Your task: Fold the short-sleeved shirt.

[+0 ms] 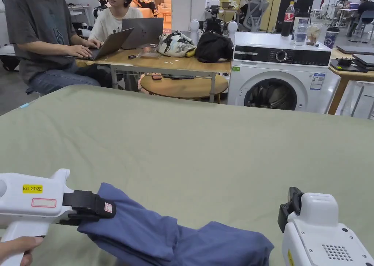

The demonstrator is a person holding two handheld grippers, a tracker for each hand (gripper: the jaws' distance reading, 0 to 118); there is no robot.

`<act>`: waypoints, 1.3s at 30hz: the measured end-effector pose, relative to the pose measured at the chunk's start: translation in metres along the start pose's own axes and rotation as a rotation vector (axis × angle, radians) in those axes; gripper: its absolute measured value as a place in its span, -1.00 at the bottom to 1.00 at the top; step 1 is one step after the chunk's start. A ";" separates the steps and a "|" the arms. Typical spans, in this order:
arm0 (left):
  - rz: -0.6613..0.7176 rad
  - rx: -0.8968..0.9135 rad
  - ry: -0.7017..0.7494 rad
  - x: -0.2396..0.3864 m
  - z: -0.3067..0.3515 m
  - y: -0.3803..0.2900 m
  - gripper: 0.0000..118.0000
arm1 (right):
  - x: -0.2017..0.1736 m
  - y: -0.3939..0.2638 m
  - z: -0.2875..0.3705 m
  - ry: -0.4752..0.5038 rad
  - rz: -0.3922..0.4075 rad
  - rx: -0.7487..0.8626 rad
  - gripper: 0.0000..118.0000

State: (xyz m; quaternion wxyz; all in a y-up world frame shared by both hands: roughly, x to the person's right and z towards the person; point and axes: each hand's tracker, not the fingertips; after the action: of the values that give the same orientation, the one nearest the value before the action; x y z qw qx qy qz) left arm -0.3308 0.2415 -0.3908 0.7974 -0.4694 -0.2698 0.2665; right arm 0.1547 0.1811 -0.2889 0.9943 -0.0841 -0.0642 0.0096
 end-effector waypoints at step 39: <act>-0.073 -0.303 -0.111 0.170 -0.213 -0.022 -0.27 | 0.038 -0.015 0.019 -0.072 0.030 -0.084 -1.00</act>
State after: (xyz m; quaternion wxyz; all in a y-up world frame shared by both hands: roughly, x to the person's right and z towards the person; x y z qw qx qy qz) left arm -0.0608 0.2184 -0.4288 0.7104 -0.5588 -0.3676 0.2190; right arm 0.1903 0.1710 -0.2632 0.9867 -0.1265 -0.0988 0.0248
